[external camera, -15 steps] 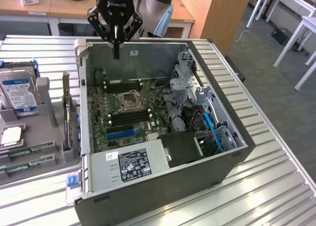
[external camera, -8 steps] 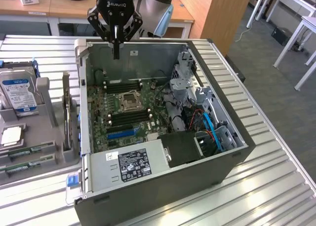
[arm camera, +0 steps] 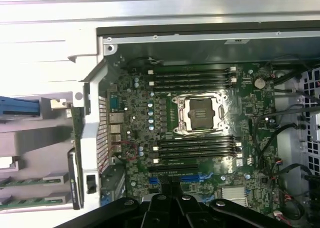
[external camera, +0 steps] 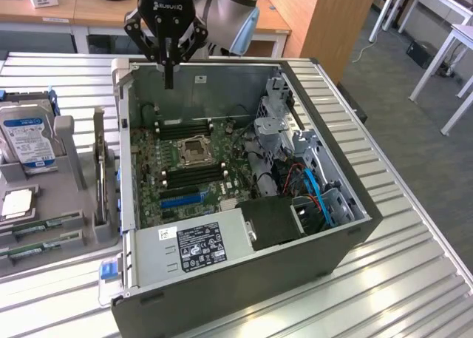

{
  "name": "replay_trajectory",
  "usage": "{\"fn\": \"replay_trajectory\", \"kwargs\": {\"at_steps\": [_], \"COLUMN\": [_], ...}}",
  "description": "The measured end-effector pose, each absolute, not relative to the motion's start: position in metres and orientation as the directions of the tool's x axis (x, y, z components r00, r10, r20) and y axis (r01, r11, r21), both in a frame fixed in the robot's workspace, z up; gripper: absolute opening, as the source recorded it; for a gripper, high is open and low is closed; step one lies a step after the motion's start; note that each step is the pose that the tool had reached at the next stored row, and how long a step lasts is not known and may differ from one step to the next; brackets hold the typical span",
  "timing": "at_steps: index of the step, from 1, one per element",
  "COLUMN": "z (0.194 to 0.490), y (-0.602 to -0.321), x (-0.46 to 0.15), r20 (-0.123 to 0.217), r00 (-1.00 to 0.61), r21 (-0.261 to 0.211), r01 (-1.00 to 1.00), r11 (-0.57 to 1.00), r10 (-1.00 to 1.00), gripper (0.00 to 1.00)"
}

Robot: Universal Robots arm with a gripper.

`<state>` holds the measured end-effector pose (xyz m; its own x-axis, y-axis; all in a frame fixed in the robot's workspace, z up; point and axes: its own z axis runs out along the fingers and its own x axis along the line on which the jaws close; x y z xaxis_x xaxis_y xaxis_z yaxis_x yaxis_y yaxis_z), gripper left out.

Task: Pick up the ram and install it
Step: 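Reach for the ram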

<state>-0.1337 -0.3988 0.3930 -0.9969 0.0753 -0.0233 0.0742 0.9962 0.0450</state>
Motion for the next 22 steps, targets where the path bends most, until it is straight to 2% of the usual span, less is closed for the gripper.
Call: {"fn": "replay_trajectory", "kwargs": {"at_steps": [22], "z": [0.391], "y": [-0.399], "x": [-0.211], "r20": [-0.023], "r00": [-0.997], "r21": [0.045], "r01": [0.074], "r11": [0.996], "r10": [0.075], "gripper": [0.11]}}
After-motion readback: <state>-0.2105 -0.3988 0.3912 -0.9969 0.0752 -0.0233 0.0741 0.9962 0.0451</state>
